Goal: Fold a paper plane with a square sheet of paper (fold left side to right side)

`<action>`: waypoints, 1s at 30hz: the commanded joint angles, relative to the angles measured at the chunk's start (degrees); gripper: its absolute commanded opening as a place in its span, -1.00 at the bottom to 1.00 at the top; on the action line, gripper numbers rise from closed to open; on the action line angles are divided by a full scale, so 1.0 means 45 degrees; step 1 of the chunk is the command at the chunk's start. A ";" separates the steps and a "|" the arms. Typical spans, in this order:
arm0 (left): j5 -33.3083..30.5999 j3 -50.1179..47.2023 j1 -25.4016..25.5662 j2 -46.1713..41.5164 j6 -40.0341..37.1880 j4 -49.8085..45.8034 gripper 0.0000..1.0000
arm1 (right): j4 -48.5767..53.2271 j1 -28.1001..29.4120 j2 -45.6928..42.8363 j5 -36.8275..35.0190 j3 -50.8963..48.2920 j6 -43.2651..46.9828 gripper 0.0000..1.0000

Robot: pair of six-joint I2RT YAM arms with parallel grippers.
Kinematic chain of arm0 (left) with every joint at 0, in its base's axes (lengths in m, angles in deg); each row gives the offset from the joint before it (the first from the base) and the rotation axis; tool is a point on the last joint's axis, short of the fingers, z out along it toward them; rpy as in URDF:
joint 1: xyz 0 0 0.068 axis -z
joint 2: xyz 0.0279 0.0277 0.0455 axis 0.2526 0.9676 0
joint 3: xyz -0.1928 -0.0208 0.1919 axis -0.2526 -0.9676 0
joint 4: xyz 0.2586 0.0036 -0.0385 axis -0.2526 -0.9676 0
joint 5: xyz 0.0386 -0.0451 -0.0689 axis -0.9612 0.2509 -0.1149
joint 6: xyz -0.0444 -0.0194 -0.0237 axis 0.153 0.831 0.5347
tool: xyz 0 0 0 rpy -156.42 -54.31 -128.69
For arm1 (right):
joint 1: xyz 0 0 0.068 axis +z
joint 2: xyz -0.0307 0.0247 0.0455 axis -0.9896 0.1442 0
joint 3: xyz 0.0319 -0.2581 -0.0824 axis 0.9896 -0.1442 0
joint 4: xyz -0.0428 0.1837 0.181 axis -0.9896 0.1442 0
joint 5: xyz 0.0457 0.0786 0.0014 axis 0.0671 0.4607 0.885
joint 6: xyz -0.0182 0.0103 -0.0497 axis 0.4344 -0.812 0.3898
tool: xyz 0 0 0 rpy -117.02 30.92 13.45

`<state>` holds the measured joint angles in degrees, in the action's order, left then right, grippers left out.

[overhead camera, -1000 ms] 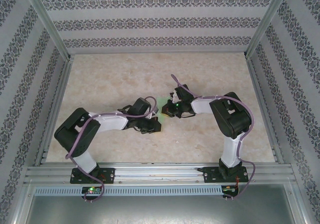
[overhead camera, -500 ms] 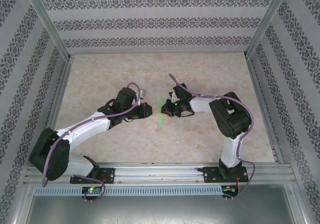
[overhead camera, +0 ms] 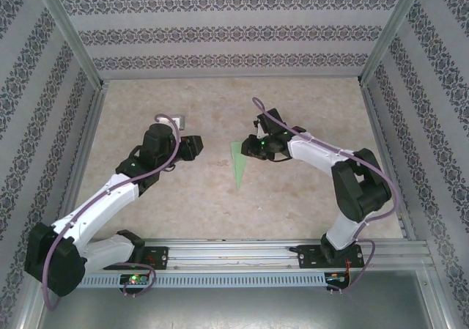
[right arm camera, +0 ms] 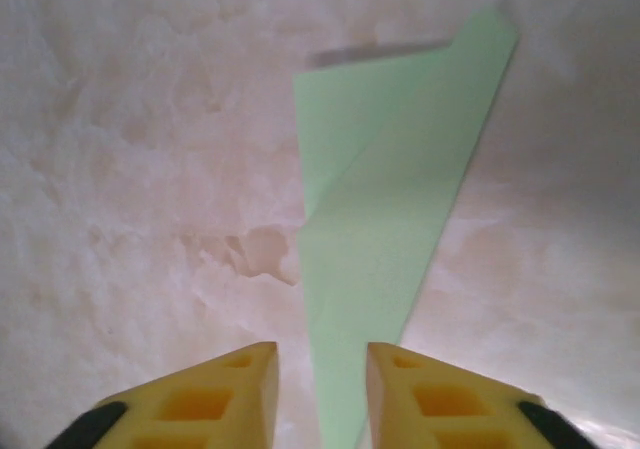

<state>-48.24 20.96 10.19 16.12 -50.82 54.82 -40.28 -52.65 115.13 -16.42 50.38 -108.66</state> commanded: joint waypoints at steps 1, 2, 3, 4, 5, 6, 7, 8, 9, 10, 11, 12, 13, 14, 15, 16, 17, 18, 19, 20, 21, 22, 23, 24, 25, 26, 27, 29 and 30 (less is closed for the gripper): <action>-0.0857 -0.0354 -0.0467 -0.0477 -0.0608 -0.0216 -0.18 | 0.2778 0.0606 -0.0566 -0.2738 0.0833 0.1067 -0.21; -0.0913 -0.0392 -0.0559 -0.0586 -0.0665 -0.0277 -0.15 | 0.3238 0.0808 -0.0521 -0.3305 0.1098 0.1151 -0.13; -0.0972 -0.0432 -0.0646 -0.0658 -0.0753 -0.0326 -0.14 | 0.3704 0.1051 -0.0382 -0.3838 0.1456 0.1233 -0.07; -0.1036 -0.0468 -0.0711 -0.0752 -0.0836 -0.0402 -0.13 | 0.4151 0.1349 -0.0139 -0.4319 0.1864 0.1300 0.01; -0.1108 -0.0497 -0.0769 -0.0821 -0.0895 -0.0482 -0.11 | 0.4522 0.1590 0.0140 -0.4776 0.2267 0.1360 0.06; -0.1185 -0.0566 -0.0814 -0.0892 -0.0970 -0.0529 -0.07 | 0.4981 0.1913 0.0527 -0.5195 0.2772 0.1421 0.10; -0.1253 -0.0615 -0.0879 -0.0949 -0.1077 -0.0583 -0.05 | 0.5379 0.2213 0.0956 -0.5660 0.3292 0.1472 0.15; -0.1317 -0.0648 -0.0916 -0.1023 -0.1163 -0.0655 -0.05 | 0.5640 0.2451 0.1332 -0.5937 0.3703 0.1473 0.18; -0.1424 -0.0697 -0.0955 -0.1095 -0.1244 -0.0759 -0.04 | 0.5869 0.2661 0.1790 -0.6095 0.4150 0.1447 0.20; -0.1502 -0.0702 -0.1003 -0.1162 -0.1375 -0.0866 -0.04 | 0.5950 0.2803 0.2200 -0.6129 0.4516 0.1404 0.21; -0.1566 -0.0721 -0.1024 -0.1230 -0.1463 -0.0986 -0.04 | 0.5946 0.2906 0.2572 -0.6106 0.4831 0.1310 0.21; -0.1618 -0.0743 -0.1048 -0.1294 -0.1521 -0.1071 -0.03 | 0.5926 0.2962 0.2862 -0.6087 0.5078 0.1265 0.22; -0.1650 -0.0770 -0.1084 -0.1360 -0.1580 -0.1144 -0.03 | 0.5952 0.3028 0.3224 -0.6062 0.5378 0.1225 0.22; -0.1671 -0.0802 -0.1100 -0.1433 -0.1640 -0.1212 -0.03 | 0.5989 0.3080 0.3566 -0.6080 0.5664 0.1187 0.21; -0.1671 -0.0846 -0.1109 -0.1461 -0.1664 -0.1253 -0.03 | 0.6026 0.3110 0.3807 -0.6119 0.5908 0.1166 0.21; -0.1644 -0.0890 -0.1128 -0.1501 -0.1684 -0.1278 -0.03 | 0.6096 0.3113 0.4072 -0.6183 0.6167 0.1117 0.20; -0.1622 -0.0945 -0.1148 -0.1539 -0.1686 -0.1274 -0.03 | 0.6119 0.3136 0.4297 -0.6231 0.6327 0.1089 0.19; -0.1588 -0.0984 -0.1162 -0.1543 -0.1677 -0.1284 -0.03 | 0.6146 0.3129 0.4463 -0.6237 0.6455 0.1039 0.19; -0.1559 -0.1018 -0.1178 -0.1535 -0.1676 -0.1274 -0.03 | 0.6164 0.3119 0.4623 -0.6238 0.6546 0.1002 0.17; -0.1554 -0.1047 -0.1181 -0.1538 -0.1687 -0.1274 -0.03 | 0.6177 0.3130 0.4749 -0.6252 0.6605 0.0956 0.16; -0.1554 -0.1067 -0.1179 -0.1517 -0.1699 -0.1293 -0.03 | 0.6189 0.3120 0.4856 -0.6257 0.6628 0.0912 0.14; -0.1555 -0.1085 -0.1205 -0.1515 -0.1737 -0.1294 -0.03 | 0.6190 0.3128 0.4944 -0.6264 0.6612 0.0859 0.14; -0.1572 -0.1088 -0.1209 -0.1524 -0.1745 -0.1313 -0.02 | 0.6151 0.3114 0.5046 -0.6262 0.6575 0.0800 0.13; -0.1565 -0.1087 -0.1220 -0.1515 -0.1771 -0.1332 -0.02 | 0.6144 0.3120 0.5125 -0.6239 0.6572 0.0777 0.12; -0.1569 -0.1088 -0.1220 -0.1539 -0.1795 -0.1362 -0.03 | 0.6141 0.3113 0.5208 -0.6238 0.6554 0.0755 0.11; -0.1573 -0.1106 -0.1228 -0.1542 -0.1823 -0.1372 -0.03 | 0.6149 0.3115 0.5277 -0.6255 0.6536 0.0721 0.11; -0.1575 -0.1118 -0.1252 -0.1527 -0.1847 -0.1390 -0.02 | 0.6123 0.3113 0.5333 -0.6238 0.6505 0.0698 0.09; -0.1564 -0.1119 -0.1240 -0.1556 -0.1861 -0.1435 -0.02 | 0.6066 0.3095 0.5403 -0.6218 0.6407 0.0643 0.06; -0.1554 -0.1109 -0.1257 -0.1555 -0.1862 -0.1448 -0.02 | 0.6061 0.3093 0.5433 -0.6199 0.6364 0.0620 0.04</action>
<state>-54.71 16.61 5.49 9.94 -57.60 50.21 -14.35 -38.73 138.41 -42.85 78.40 -104.71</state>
